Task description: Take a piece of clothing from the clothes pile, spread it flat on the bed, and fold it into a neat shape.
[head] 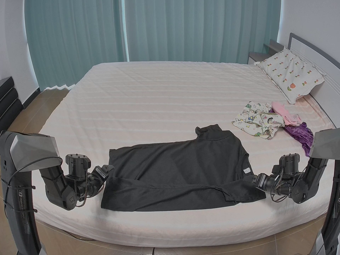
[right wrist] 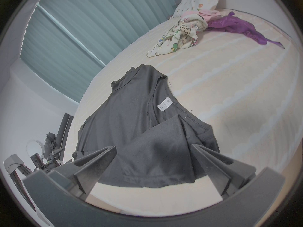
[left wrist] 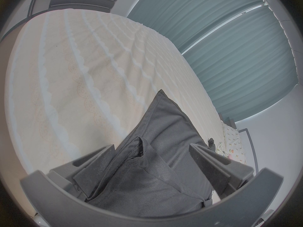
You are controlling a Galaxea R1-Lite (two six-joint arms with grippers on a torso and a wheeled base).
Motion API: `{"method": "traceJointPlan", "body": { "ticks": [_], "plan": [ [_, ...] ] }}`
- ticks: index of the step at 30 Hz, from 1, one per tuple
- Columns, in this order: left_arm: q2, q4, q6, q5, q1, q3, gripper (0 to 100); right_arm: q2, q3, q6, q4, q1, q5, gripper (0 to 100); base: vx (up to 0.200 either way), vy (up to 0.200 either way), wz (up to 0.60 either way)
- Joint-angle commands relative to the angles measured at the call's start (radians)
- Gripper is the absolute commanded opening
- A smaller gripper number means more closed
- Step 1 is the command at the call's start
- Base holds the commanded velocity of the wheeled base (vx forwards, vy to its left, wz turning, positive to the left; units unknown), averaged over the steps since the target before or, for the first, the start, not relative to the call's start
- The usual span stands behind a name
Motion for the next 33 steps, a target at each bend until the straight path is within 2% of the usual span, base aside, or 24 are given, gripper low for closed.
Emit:
{"method": "traceJointPlan", "body": {
  "ticks": [1, 9, 10, 22, 33],
  "plan": [
    [-0.001, 0.000, -0.001, -0.001, 0.000, -0.001, 100, 0.090, -0.054, 0.006, -0.003, -0.013, 0.010, 100, 0.000, 0.000, 0.00],
    [0.001, 0.000, -0.001, -0.001, 0.000, -0.001, 100, 0.114, -0.083, 0.024, -0.006, -0.005, 0.010, 100, 0.000, 0.000, 0.00],
    [0.001, 0.000, -0.001, -0.001, 0.000, -0.001, 100, 0.119, -0.089, 0.029, -0.006, -0.005, 0.010, 0, 0.000, 0.000, 0.00],
    [0.001, 0.000, -0.001, -0.001, 0.000, 0.000, 100, 0.122, -0.100, 0.039, -0.031, -0.031, -0.022, 0, 0.000, 0.000, 0.00],
    [0.001, 0.000, -0.001, 0.001, 0.000, 0.000, 100, 0.122, -0.095, 0.038, -0.069, -0.062, -0.025, 0, 0.000, 0.000, 0.00]
  ]
}}
